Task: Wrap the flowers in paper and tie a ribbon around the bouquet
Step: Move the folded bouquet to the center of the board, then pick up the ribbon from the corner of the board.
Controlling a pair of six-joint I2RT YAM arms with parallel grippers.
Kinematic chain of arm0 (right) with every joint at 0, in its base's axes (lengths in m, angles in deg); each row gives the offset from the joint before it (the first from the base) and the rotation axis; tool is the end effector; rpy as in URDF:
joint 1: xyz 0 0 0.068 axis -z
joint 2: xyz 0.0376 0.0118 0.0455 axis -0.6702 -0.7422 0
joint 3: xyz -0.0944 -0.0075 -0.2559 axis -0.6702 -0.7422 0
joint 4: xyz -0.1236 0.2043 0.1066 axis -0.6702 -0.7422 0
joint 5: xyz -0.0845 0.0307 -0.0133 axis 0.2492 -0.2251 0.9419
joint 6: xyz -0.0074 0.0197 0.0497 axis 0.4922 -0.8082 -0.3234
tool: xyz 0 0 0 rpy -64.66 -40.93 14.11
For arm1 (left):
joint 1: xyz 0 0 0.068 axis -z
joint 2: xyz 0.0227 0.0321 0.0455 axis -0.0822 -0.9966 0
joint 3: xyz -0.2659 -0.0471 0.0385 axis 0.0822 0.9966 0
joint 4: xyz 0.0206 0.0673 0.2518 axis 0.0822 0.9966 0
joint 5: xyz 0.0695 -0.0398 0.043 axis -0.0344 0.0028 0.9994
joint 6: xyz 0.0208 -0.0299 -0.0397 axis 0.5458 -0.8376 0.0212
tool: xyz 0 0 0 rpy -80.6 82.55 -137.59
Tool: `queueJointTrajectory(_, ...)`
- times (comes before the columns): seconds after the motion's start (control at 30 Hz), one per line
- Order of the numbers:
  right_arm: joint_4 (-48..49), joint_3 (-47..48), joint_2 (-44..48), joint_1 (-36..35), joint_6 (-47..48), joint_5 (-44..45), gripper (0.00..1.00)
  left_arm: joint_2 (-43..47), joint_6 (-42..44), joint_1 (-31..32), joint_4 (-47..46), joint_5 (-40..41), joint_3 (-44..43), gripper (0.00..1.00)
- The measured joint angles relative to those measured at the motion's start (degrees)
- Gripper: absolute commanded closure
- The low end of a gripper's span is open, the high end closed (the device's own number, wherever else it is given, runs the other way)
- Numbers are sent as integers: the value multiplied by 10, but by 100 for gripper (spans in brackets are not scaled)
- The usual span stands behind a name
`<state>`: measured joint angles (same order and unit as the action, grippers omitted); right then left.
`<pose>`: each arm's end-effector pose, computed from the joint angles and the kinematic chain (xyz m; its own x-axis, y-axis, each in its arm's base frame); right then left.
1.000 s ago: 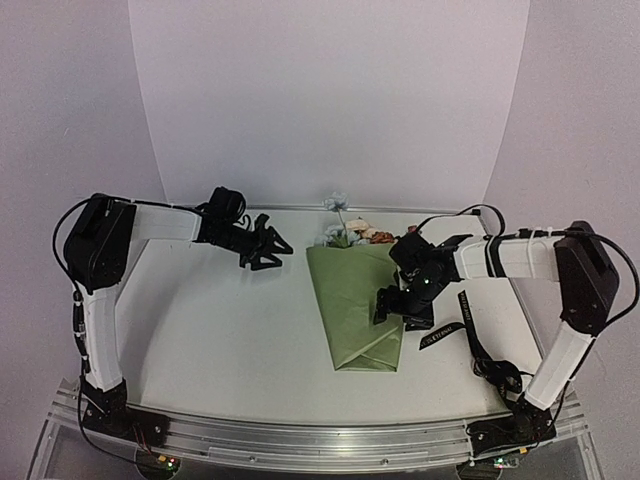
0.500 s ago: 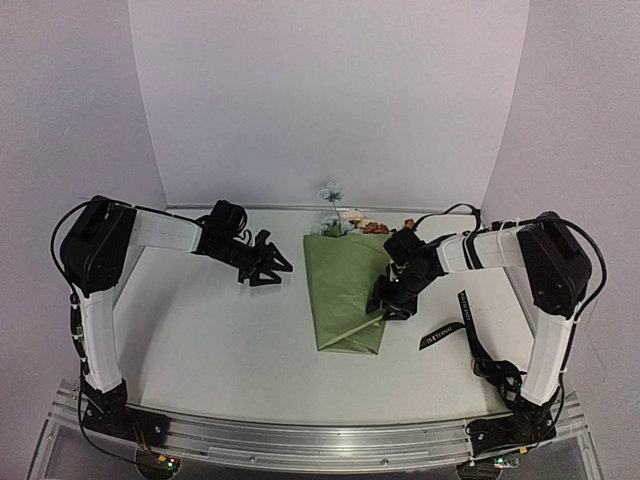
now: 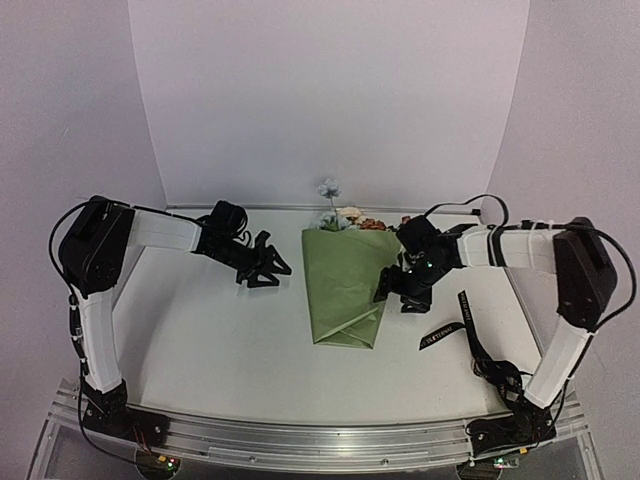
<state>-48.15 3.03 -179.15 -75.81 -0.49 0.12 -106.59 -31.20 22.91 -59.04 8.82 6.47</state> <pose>0.2975 0.2103 0.1822 -0.9789 0.1092 -0.1728 0.0153 0.8821 0.4708 0.3595 -0.2159 0.1616 -0.9925 -0.0093 -0.1216 0.0939 0.5784 -0.8103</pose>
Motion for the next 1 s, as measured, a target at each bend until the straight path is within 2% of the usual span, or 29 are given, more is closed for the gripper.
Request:
queueJointTrajectory(0.17,-63,-62,147,0,-19,96,28,21,24,14,26,24,0,47)
queueJointTrajectory(0.27,-87,-92,173,2,-41,143,32,40,41,29,39,44,-2,45)
queueJointTrajectory(0.43,-127,-134,163,21,-112,204,38,74,77,58,62,80,-3,42)
queueJointTrajectory(0.73,-143,-157,153,63,-241,283,37,126,113,75,73,106,-3,40)
queueJointTrajectory(1.0,-138,-157,117,88,-328,296,37,130,119,75,72,108,-1,40)
